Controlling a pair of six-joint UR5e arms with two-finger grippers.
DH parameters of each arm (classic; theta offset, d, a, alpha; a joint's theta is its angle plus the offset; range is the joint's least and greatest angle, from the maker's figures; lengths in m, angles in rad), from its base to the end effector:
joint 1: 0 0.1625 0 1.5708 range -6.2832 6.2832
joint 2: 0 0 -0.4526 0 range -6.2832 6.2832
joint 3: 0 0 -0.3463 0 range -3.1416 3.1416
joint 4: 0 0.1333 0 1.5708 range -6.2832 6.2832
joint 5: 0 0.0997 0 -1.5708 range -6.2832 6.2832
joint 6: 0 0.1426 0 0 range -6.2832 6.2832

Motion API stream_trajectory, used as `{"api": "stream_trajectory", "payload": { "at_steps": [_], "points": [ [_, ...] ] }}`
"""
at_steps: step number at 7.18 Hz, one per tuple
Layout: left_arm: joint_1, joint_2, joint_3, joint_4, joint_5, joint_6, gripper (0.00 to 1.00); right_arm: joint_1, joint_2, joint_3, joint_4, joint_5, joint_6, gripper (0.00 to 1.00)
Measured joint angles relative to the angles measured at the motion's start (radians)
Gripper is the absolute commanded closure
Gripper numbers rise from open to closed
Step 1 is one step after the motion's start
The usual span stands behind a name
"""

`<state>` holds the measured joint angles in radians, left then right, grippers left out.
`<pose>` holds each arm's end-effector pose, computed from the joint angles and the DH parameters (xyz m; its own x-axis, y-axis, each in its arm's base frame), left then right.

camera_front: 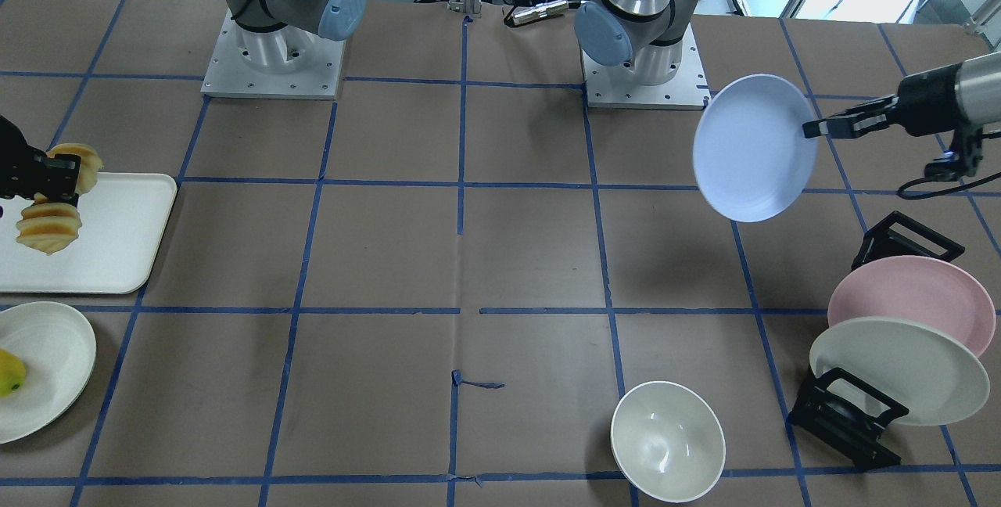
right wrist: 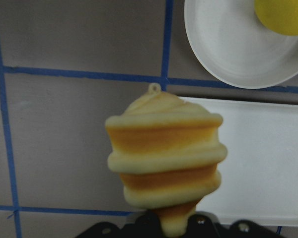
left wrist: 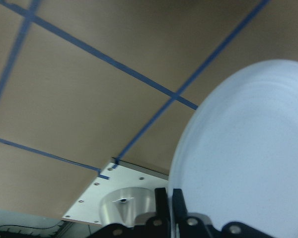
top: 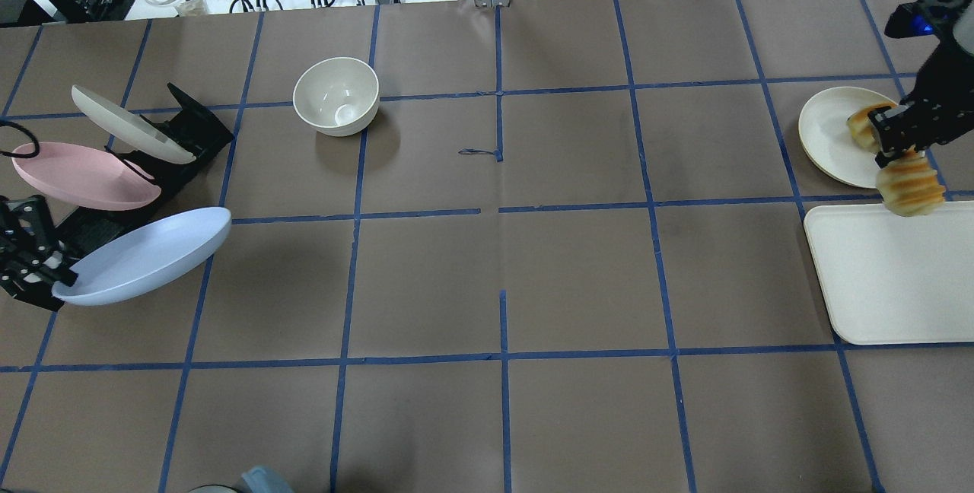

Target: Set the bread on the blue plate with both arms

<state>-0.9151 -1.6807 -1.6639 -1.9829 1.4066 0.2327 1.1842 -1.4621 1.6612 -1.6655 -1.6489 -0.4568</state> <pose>0.1131 -0.4039 0.3701 -0.8198 -0.5088 0.2630 -0.3175 0.7858 0.5307 -0.0651 -0.4841 0.3922 -0.9968 -0.0757 0.0237 -0.0721 0.9892 0.1278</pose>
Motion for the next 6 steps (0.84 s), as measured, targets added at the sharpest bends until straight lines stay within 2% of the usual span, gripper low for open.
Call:
{"api": "stream_trajectory", "payload": {
  "at_steps": [1,3,5,6],
  "points": [
    [-0.127,0.021,-0.018,0.067,-0.068,-0.009,1.00,0.076,-0.006,-0.046,0.047,0.007,0.091,1.00],
    [-0.372,0.022,-0.059,0.351,-0.115,-0.104,1.00,0.229,-0.010,-0.105,0.104,0.051,0.299,1.00],
    [-0.568,-0.013,-0.184,0.752,-0.125,-0.295,1.00,0.328,-0.009,-0.120,0.110,0.097,0.441,1.00],
    [-0.623,-0.037,-0.269,0.957,-0.140,-0.393,1.00,0.349,-0.006,-0.120,0.107,0.131,0.474,1.00]
  ]
}}
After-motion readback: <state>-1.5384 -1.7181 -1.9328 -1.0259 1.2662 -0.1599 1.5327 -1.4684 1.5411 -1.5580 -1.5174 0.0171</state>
